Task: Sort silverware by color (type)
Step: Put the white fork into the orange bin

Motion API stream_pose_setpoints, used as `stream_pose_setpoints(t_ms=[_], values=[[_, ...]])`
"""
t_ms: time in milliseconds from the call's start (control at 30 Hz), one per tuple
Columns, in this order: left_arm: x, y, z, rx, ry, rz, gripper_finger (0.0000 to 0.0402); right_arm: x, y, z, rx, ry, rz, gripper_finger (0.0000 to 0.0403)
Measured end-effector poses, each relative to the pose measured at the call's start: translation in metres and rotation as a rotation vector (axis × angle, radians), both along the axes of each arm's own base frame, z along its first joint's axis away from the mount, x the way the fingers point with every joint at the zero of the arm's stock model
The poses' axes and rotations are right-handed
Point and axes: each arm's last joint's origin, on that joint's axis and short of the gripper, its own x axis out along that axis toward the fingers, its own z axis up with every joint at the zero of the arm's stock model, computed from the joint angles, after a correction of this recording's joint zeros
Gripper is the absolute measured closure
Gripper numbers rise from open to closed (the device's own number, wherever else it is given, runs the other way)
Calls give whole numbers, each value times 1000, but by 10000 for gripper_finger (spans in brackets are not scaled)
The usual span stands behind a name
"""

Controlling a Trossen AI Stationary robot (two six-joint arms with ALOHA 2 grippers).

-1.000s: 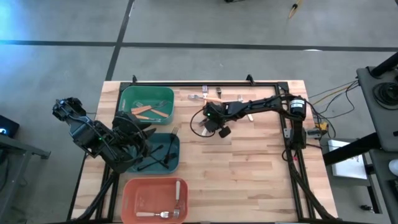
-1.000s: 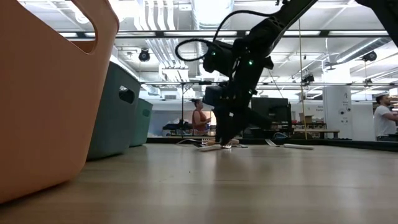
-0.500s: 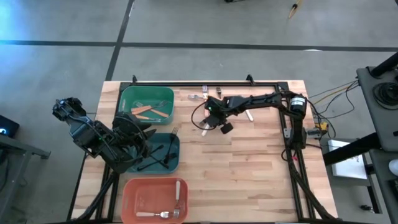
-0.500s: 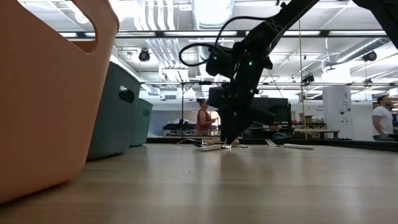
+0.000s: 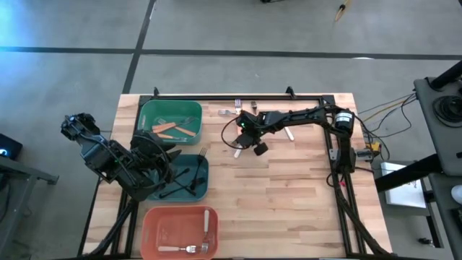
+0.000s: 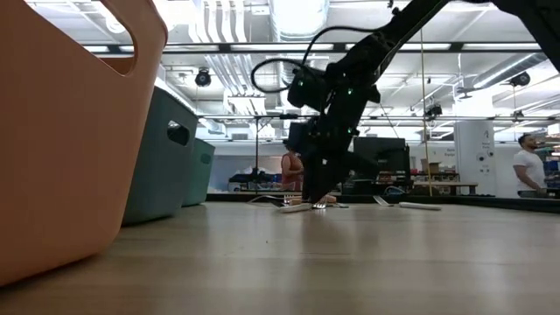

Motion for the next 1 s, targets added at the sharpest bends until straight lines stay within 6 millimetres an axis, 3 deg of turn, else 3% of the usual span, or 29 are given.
stream_pose_setpoints(t_ms=[400,700,1000], values=[[0,0,0,-10,-3,1,283,10,-3,-34,61,120,-9,314],[0,0,0,-15,-3,1,283,11,-2,-60,199,260,-5,384],[2,-2,-2,-28,18,-7,283,4,4,-63,382,319,-95,392]])
